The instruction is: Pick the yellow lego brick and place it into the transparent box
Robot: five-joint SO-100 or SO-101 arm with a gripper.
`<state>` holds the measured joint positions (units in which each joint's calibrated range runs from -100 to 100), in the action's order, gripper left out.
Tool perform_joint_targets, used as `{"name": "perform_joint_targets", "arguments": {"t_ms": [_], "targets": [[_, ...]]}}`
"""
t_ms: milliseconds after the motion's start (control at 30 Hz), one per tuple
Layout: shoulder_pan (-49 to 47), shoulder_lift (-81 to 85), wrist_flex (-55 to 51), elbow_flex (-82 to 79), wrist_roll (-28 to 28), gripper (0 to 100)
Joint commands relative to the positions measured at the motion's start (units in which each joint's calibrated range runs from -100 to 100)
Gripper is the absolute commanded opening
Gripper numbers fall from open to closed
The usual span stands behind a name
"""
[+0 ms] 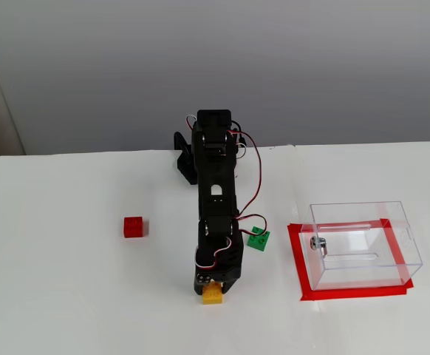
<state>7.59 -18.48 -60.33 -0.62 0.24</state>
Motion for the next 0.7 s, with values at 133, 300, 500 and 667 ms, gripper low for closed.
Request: {"name": "perform_joint_targets", "arguments": {"t_ms": [133, 300, 500, 667], "targets": [[-0.5, 7.4, -0.2, 2.0, -0.2, 10], [-0.5, 11.2, -0.2, 1.6, -0.2, 10], [-0.5, 17.3, -0.3, 1.5, -0.2, 10], [-0.5, 22.3, -0.4, 1.4, -0.2, 10]]}}
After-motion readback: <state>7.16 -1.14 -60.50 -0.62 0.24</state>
